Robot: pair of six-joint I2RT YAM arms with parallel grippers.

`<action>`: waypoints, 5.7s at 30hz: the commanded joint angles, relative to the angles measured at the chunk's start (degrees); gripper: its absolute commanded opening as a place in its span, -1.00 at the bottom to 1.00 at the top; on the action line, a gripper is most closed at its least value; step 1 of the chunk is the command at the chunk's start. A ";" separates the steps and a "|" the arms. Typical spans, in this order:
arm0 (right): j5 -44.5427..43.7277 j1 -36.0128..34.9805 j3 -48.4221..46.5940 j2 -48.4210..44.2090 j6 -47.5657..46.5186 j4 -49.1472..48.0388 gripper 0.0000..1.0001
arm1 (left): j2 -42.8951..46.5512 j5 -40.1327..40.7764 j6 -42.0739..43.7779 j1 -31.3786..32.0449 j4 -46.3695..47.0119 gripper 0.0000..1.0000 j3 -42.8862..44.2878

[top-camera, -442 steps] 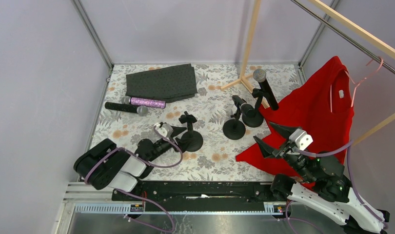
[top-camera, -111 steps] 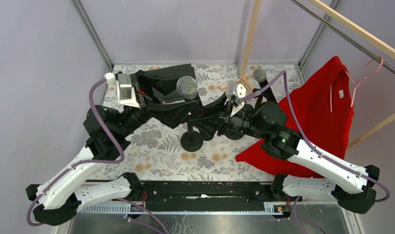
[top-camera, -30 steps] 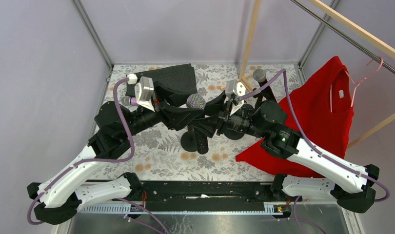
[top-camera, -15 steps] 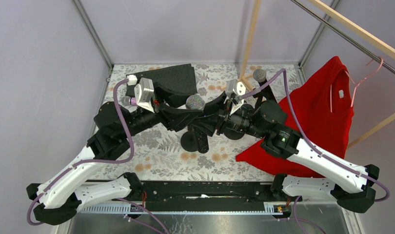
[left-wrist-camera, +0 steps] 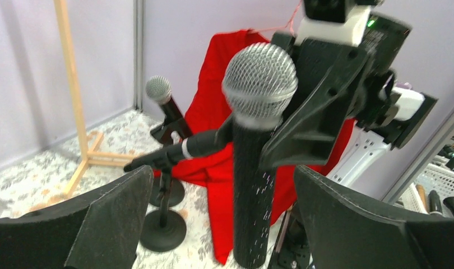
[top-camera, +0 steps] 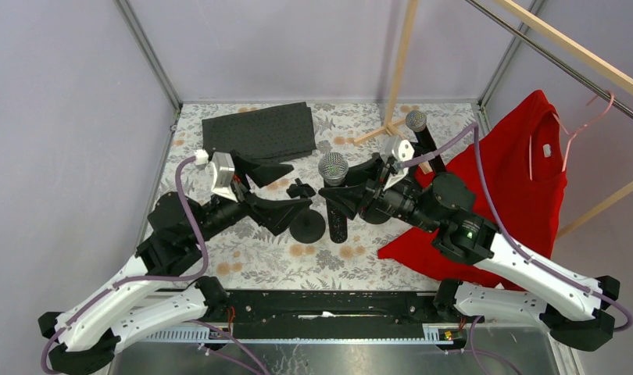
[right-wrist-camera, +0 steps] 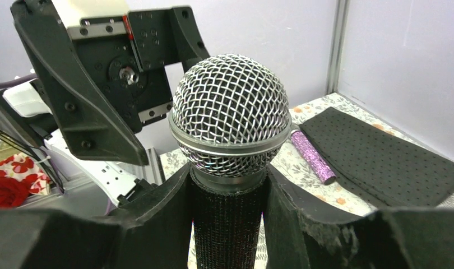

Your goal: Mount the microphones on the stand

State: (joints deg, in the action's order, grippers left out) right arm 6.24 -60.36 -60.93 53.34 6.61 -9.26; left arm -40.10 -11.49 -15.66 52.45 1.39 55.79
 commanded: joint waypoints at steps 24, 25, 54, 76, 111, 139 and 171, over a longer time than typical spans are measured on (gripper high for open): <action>7.83 0.11 7.23 -14.24 -8.50 14.43 -0.99 | -5.63 -7.49 52.74 -2.27 -18.21 0.97 -0.58; 7.76 0.07 7.63 -14.71 -8.40 14.48 -0.99 | -7.08 -10.10 53.32 -3.79 -20.38 0.97 1.12; 5.76 0.06 9.73 -18.17 -5.45 17.30 -0.93 | -34.34 -51.70 62.78 -30.56 -40.43 0.39 15.99; 4.64 0.09 10.13 -19.33 -5.69 17.46 -0.91 | -36.83 -50.44 58.16 -30.40 -36.79 -0.17 15.45; 3.07 0.13 11.88 -19.11 -6.35 15.04 -0.90 | -27.30 -50.66 38.06 -25.00 -31.17 -1.00 13.53; 2.35 0.06 13.33 -17.67 -8.87 11.23 -0.95 | -18.22 -42.79 38.77 -20.29 -26.72 0.83 -1.53; -3.78 0.09 8.57 -2.20 -19.73 3.32 -1.00 | -5.70 -36.94 30.96 -20.20 -5.78 0.21 -21.34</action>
State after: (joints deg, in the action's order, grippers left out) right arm 3.77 -60.36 -48.71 50.37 -11.09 -2.72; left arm -45.87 -47.07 15.31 31.97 -8.80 34.61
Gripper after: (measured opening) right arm 0.491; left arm 0.646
